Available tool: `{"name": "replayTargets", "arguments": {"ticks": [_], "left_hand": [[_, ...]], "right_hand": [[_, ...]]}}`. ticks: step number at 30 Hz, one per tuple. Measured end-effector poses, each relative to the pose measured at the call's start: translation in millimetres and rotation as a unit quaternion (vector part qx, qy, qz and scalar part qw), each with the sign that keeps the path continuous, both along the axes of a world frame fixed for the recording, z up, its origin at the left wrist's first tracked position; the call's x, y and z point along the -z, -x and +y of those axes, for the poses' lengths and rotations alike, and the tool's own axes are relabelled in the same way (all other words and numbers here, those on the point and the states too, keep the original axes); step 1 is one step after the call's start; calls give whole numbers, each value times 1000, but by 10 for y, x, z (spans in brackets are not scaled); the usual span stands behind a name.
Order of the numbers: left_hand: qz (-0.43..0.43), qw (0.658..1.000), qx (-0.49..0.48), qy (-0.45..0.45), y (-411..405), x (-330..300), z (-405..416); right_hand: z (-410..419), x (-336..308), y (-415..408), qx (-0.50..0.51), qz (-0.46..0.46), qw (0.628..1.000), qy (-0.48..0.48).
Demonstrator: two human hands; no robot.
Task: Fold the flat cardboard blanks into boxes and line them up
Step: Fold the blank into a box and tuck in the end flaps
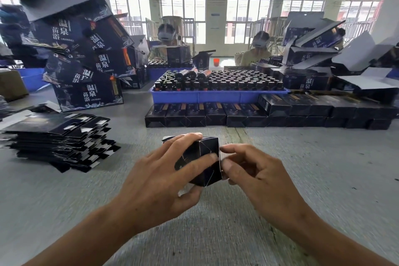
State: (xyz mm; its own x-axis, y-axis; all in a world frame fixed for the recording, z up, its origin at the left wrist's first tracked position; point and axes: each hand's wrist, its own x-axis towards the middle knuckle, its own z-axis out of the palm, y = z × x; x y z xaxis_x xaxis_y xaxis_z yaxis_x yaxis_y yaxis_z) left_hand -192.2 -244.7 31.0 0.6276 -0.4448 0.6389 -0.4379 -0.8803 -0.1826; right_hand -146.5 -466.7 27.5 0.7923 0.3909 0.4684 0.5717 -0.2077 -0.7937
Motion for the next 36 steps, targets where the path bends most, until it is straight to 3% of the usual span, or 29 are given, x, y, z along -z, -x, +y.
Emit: {"name": "replayTargets", "arguments": {"ticks": [10,36], "left_hand": [[2,995,33,92,38,18,-140],[2,994,50,101,37,34,-196]], "right_hand": [[22,-6,-2,1,36,999,-26],[51,-48,77,65,-5,997,-38]]}}
